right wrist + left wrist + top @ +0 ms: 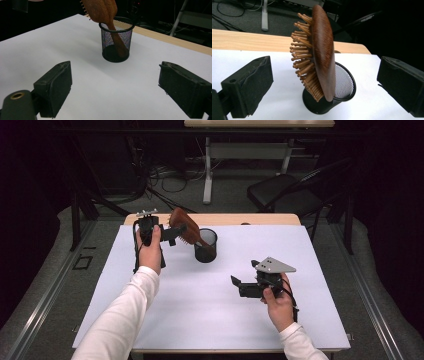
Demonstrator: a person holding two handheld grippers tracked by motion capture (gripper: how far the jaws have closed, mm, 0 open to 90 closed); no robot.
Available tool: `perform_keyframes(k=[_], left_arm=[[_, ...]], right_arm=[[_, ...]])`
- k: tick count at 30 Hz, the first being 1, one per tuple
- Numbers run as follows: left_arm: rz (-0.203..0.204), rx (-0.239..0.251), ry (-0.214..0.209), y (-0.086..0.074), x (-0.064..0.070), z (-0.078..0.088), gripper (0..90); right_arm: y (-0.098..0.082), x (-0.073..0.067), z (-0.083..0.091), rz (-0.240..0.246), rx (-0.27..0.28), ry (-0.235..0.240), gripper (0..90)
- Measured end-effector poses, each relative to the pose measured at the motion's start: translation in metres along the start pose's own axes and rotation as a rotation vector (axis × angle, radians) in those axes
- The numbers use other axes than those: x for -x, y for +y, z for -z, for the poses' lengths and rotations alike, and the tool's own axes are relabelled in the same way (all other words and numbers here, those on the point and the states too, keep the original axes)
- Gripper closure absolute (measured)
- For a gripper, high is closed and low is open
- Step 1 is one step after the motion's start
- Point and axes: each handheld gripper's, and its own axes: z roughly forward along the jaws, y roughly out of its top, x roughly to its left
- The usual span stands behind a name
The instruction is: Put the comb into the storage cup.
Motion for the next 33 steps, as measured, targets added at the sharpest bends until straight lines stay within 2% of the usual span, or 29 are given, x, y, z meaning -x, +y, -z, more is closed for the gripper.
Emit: perform_keyframes(k=[10,21,33], left_arm=[[-0.047,-0.014,-0.011,0.0,0.004,0.014,0.4],[-0.123,-0.034,-0.006,-0.001,0.007,0.034,0.4],[-0.171,-0.055,-0.045,-0.013,0.009,0.054,0.4]], right_arm=[[0.005,0.001,0.006,0.014,0.01,-0.014,11.2],[0.006,0.012,0.012,-0.008,0.001,-0.026,11.2],[0.003,0.017,0.018,-0.008,-0.026,-0.038,11.2]])
